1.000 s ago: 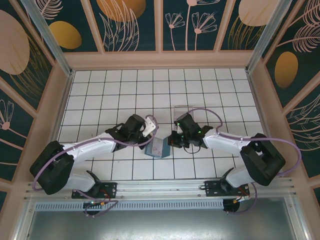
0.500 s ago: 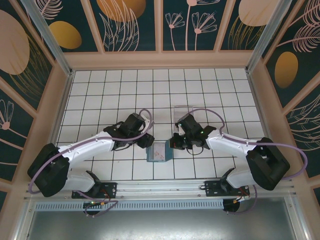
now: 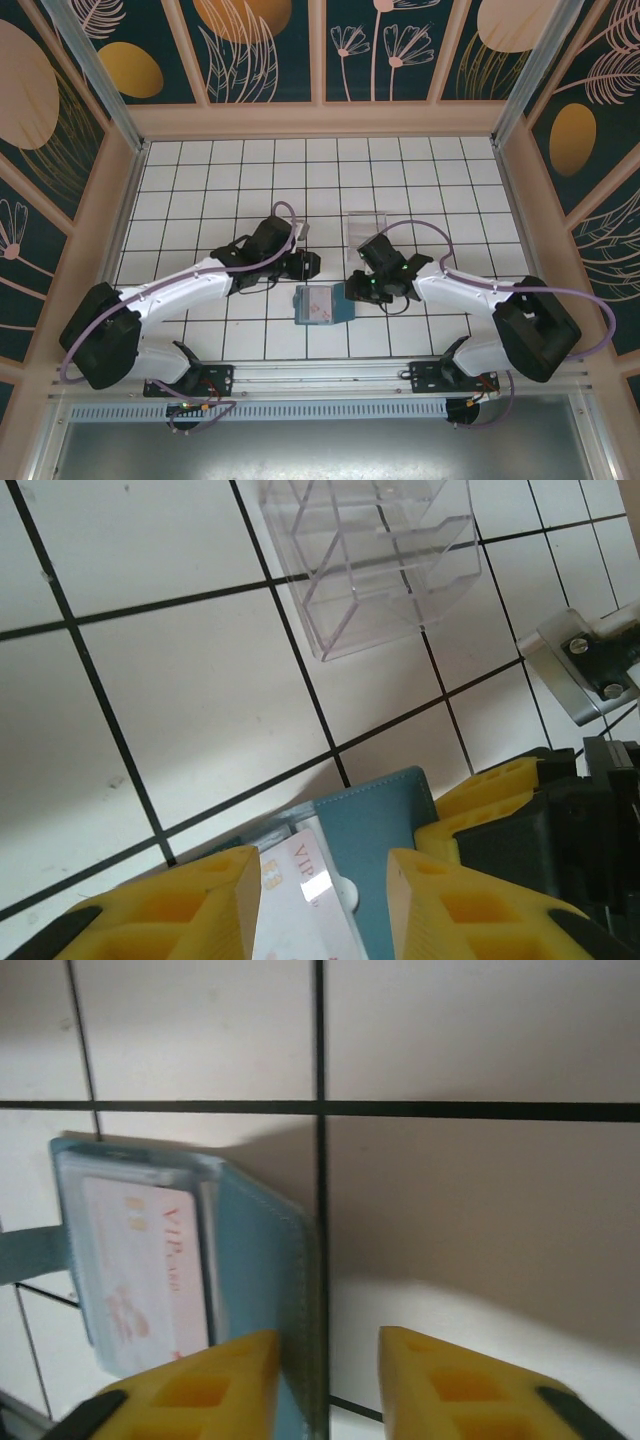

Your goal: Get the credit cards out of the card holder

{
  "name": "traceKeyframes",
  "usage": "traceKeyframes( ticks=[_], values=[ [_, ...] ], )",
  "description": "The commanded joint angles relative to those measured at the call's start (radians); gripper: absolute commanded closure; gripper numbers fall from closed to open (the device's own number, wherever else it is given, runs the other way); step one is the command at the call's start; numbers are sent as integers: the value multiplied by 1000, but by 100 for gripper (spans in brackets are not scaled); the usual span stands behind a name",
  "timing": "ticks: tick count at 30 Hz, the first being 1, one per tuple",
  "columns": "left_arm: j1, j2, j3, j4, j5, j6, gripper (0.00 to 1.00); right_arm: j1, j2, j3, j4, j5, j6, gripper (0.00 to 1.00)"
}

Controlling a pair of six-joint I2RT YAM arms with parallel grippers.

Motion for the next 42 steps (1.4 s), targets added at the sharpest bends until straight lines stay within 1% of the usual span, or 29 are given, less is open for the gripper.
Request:
traceKeyframes(
  ticks=[1,3,5,9,12,15,18,23,30,35,42],
  values=[
    [-6,26,32,-25,39,-91,62,7,-46,11,-84,92,21,62],
    [-12,37,27,-8,69,-126,66,6,-74,25,-96,92,26,61],
    [-23,53,35,-14,71,-157,73,6,-103,36,-93,83,33,61],
    [-46,96,42,-20,72,-188,79,5,-143,34,-61,52,52,61],
    [-58,136,36,1,101,-209,83,4,-156,25,-36,29,66,61],
    [-69,173,33,2,107,-218,85,6,-167,20,-24,16,70,62],
    [-69,186,28,-36,73,-219,86,5,-180,27,-29,14,74,62],
    [-69,154,31,-119,-18,-203,89,6,-208,39,-9,-18,93,62],
    [-69,126,-9,-161,-53,-197,90,21,-212,71,65,-88,128,62],
    [-69,94,-42,-178,-80,-199,90,53,-167,112,123,-143,145,62],
    [-70,77,-100,-135,-82,-211,92,123,-44,189,161,-160,164,62]
  ],
)
